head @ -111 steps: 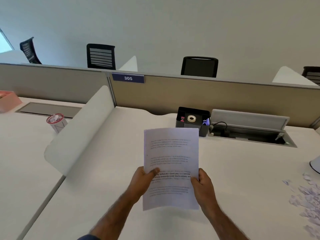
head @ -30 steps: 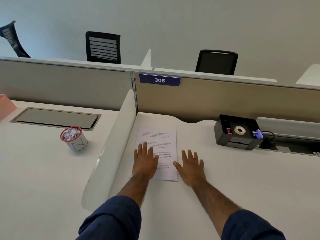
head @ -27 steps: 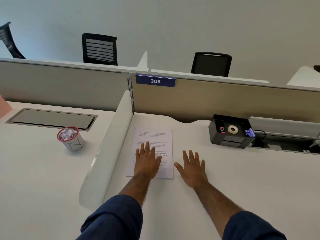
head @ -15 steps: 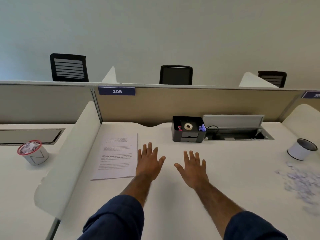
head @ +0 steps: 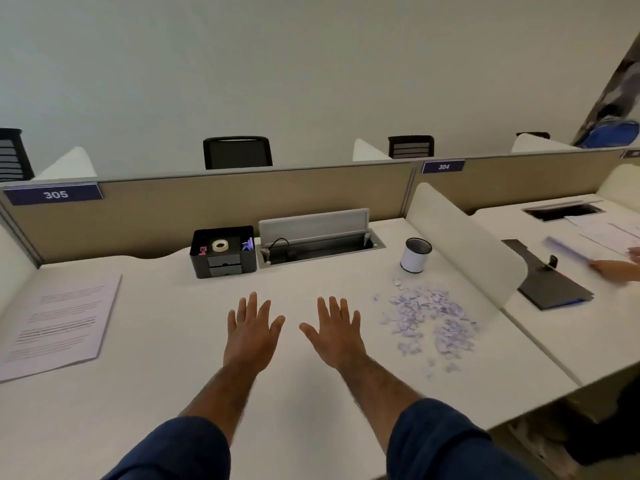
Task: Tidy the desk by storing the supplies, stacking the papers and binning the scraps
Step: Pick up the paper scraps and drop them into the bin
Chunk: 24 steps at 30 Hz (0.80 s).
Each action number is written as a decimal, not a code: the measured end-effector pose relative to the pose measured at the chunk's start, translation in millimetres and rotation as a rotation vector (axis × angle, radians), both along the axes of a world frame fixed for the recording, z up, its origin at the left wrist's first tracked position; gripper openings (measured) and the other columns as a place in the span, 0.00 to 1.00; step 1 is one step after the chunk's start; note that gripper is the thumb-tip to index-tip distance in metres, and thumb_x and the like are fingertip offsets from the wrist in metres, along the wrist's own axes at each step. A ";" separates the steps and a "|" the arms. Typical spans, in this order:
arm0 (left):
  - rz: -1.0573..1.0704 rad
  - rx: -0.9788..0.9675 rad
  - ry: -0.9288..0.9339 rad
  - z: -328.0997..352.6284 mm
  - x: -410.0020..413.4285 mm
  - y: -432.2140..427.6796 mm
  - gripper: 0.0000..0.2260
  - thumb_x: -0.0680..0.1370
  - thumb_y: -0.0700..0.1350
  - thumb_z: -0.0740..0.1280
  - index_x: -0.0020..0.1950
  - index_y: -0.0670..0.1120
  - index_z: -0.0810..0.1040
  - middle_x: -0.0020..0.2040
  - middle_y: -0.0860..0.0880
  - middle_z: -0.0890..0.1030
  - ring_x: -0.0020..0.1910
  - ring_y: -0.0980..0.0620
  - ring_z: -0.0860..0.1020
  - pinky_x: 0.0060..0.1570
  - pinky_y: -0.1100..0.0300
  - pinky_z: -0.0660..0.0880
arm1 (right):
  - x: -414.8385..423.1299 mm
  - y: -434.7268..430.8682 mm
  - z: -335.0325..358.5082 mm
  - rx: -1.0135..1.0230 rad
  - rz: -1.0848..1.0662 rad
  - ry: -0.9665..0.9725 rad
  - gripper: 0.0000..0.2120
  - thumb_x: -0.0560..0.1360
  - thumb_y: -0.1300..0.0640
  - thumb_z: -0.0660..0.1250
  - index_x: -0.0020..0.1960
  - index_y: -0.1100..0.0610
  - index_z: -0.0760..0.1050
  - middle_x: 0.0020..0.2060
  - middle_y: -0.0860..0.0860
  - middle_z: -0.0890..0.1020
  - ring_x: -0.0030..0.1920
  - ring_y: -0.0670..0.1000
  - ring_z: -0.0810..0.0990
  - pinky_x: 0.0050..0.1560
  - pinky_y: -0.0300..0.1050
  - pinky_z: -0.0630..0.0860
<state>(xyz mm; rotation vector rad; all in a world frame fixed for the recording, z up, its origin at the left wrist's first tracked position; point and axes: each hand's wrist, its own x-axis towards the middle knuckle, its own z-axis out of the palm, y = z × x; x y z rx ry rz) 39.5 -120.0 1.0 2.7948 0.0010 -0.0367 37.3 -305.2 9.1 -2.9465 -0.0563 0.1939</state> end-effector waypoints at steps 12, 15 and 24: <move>-0.149 0.009 0.018 0.4 -32.3 -128.3 0.30 0.84 0.64 0.47 0.84 0.52 0.54 0.85 0.47 0.42 0.84 0.44 0.40 0.80 0.43 0.40 | -65.3 -140.5 -3.3 0.036 -0.160 -0.006 0.38 0.79 0.31 0.43 0.81 0.52 0.44 0.81 0.55 0.47 0.80 0.58 0.42 0.77 0.63 0.42; -0.148 0.004 0.030 -1.8 -38.7 -153.5 0.30 0.84 0.64 0.46 0.84 0.53 0.53 0.85 0.47 0.41 0.83 0.44 0.40 0.79 0.43 0.39 | -74.3 -168.1 -5.6 0.042 -0.171 0.000 0.35 0.81 0.34 0.47 0.81 0.52 0.46 0.81 0.54 0.49 0.80 0.57 0.45 0.77 0.62 0.45; -0.153 0.056 0.047 -20.0 6.9 -220.1 0.31 0.84 0.65 0.45 0.85 0.52 0.51 0.85 0.47 0.39 0.83 0.45 0.38 0.79 0.44 0.37 | -22.3 -275.7 -20.0 0.110 -0.170 0.062 0.28 0.82 0.45 0.56 0.79 0.51 0.56 0.79 0.55 0.57 0.78 0.57 0.57 0.72 0.56 0.63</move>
